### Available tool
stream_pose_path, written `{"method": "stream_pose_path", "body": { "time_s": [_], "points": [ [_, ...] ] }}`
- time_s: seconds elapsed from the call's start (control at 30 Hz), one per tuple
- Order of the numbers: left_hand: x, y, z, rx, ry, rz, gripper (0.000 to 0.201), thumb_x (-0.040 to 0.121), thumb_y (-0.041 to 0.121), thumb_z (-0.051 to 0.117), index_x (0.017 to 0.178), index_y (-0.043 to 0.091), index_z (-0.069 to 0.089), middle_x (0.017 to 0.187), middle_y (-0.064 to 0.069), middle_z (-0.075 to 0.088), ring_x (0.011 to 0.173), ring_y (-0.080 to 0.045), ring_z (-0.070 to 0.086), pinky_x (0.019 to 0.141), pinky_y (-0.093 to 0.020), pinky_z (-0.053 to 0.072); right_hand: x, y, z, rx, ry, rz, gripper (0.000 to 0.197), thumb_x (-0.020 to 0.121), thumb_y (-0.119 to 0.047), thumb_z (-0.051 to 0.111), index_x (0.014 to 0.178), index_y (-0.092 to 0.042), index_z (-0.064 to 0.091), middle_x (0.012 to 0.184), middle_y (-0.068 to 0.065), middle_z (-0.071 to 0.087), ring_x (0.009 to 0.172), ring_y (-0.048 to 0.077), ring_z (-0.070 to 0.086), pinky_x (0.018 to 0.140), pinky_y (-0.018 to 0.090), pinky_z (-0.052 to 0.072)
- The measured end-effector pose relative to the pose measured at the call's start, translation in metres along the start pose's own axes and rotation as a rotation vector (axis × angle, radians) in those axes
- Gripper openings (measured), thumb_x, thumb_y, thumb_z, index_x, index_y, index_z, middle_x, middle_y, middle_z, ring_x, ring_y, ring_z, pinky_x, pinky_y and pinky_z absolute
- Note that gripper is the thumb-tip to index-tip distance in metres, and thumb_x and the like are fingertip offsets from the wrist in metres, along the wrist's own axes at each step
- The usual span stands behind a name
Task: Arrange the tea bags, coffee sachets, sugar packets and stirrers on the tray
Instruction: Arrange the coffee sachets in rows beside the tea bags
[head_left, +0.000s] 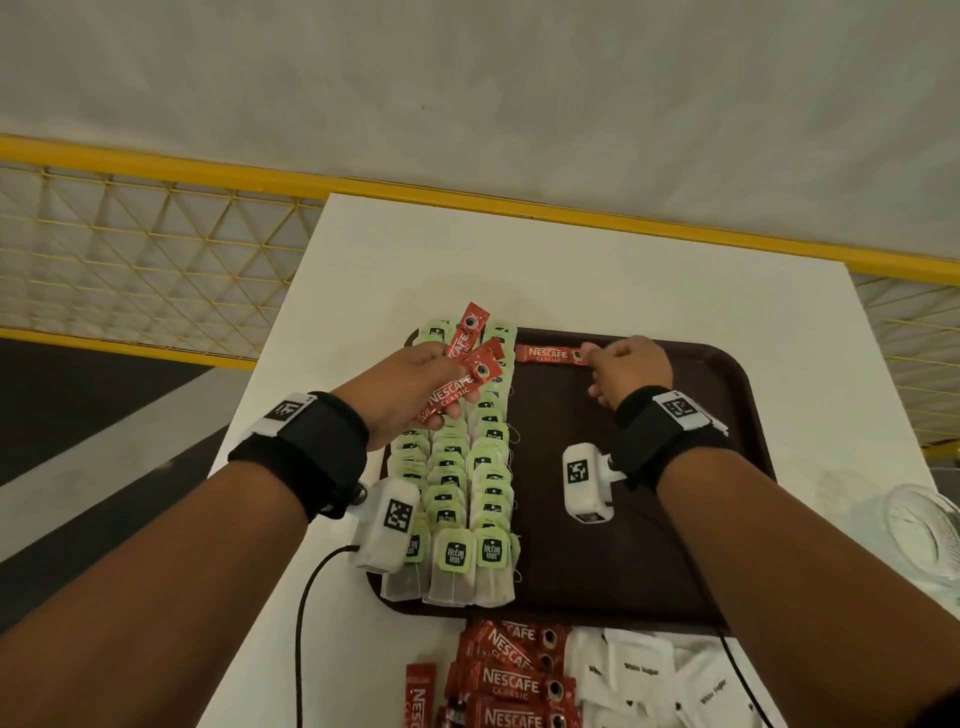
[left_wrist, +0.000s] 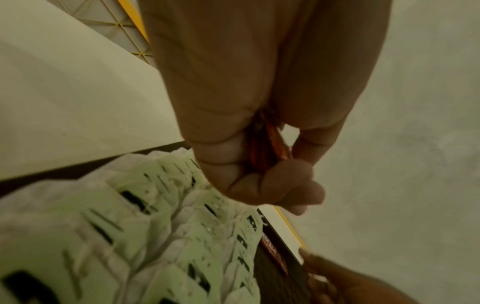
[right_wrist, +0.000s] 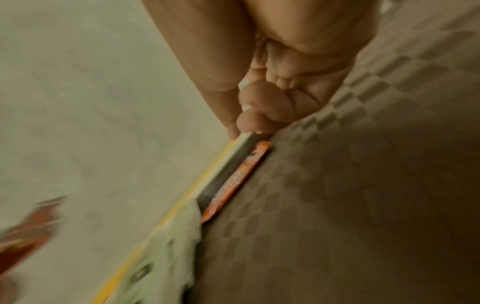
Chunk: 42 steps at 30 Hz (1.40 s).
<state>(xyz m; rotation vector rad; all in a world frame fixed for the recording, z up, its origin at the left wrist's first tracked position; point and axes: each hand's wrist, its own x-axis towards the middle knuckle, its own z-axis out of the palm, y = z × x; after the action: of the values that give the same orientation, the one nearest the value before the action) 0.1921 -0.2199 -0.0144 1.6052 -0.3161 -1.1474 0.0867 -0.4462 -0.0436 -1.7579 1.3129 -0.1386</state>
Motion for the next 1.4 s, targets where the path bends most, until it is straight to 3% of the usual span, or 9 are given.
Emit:
{"method": "stream_pose_path", "body": {
  "time_s": [0.17,0.23,0.5,0.7,0.9,1.07,1.17,1.3,1.4],
  "points": [
    [0.006,-0.002,0.008,0.155,-0.018,0.074,0.027,0.099,0.024,0.058,0.123,0.016,0.053,0.106,-0.006,0.068,0.081,-0.012,0.069,0.059,-0.021,0.052,-0.042,-0.021,-0.007,0.048,-0.53,-0.285,0.028,0.087,-0.04,0.067,0.097,-0.014,0.067,0.087,0.001,0.068,0.064,0.008,0.056,0.056,0.021,0.048],
    [0.007,-0.001,0.013,0.175,-0.028,0.1,0.029,0.097,0.026,0.06,0.123,0.016,0.053,0.102,-0.005,0.067,0.081,-0.014,0.069,0.059,-0.022,0.052,-0.048,-0.021,-0.005,0.006,-0.596,-0.352,0.018,0.087,-0.028,0.07,0.097,-0.014,0.069,0.086,0.002,0.071,0.066,0.008,0.06,0.058,0.019,0.05],
    [0.007,-0.001,0.01,0.161,0.086,0.117,0.02,0.103,0.032,0.047,0.117,0.019,0.053,0.093,0.0,0.066,0.063,-0.007,0.056,0.052,-0.021,0.042,-0.027,0.014,-0.023,0.445,-0.389,0.041,0.011,0.088,-0.004,0.067,0.098,-0.004,0.066,0.081,0.009,0.066,0.067,0.013,0.062,0.063,0.021,0.056],
    [0.005,-0.004,0.005,0.138,0.096,0.114,0.022,0.102,0.033,0.049,0.116,0.018,0.055,0.093,-0.003,0.066,0.058,-0.007,0.049,0.052,-0.021,0.039,-0.009,0.02,-0.013,0.349,-0.195,0.196,0.009,0.088,-0.007,0.068,0.093,-0.006,0.061,0.08,0.01,0.065,0.063,0.014,0.063,0.054,0.021,0.054],
    [0.006,-0.001,0.006,0.072,0.09,0.077,0.022,0.101,0.032,0.051,0.115,0.015,0.056,0.086,-0.001,0.064,0.054,-0.006,0.046,0.049,-0.019,0.035,0.006,0.013,0.003,0.077,-0.136,0.169,0.022,0.087,-0.021,0.072,0.076,-0.013,0.055,0.069,0.007,0.063,0.053,0.015,0.059,0.048,0.026,0.046],
    [0.008,0.004,0.004,-0.022,0.053,0.023,0.013,0.102,0.025,0.048,0.106,0.013,0.053,0.086,-0.006,0.063,0.053,-0.009,0.042,0.044,-0.019,0.029,0.009,0.013,-0.001,-0.101,-0.111,0.13,0.026,0.087,-0.034,0.07,0.088,-0.012,0.055,0.062,0.005,0.062,0.05,0.015,0.059,0.063,0.032,0.054],
    [0.008,0.004,0.005,-0.045,0.029,0.017,0.017,0.103,0.022,0.046,0.112,0.009,0.052,0.087,-0.006,0.065,0.054,-0.009,0.045,0.044,-0.018,0.031,-0.002,0.008,-0.004,-0.17,-0.001,-0.078,0.032,0.089,-0.042,0.064,0.096,-0.011,0.06,0.07,0.003,0.065,0.052,0.011,0.059,0.057,0.024,0.045],
    [0.01,0.002,0.009,0.037,-0.007,0.042,0.022,0.101,0.026,0.053,0.118,0.012,0.058,0.098,-0.005,0.072,0.066,-0.01,0.063,0.05,-0.018,0.043,-0.039,-0.015,-0.003,0.036,-0.3,-0.318,0.035,0.087,-0.047,0.066,0.099,-0.014,0.063,0.088,0.001,0.067,0.065,0.01,0.061,0.059,0.024,0.05],
    [0.01,0.0,0.015,0.117,-0.027,0.082,0.027,0.095,0.03,0.062,0.116,0.014,0.06,0.102,-0.003,0.073,0.072,-0.015,0.069,0.05,-0.018,0.046,-0.054,-0.022,0.001,0.098,-0.466,-0.387,0.027,0.085,-0.029,0.073,0.102,-0.01,0.064,0.087,0.007,0.069,0.065,0.009,0.063,0.058,0.021,0.052]
  ]
}}
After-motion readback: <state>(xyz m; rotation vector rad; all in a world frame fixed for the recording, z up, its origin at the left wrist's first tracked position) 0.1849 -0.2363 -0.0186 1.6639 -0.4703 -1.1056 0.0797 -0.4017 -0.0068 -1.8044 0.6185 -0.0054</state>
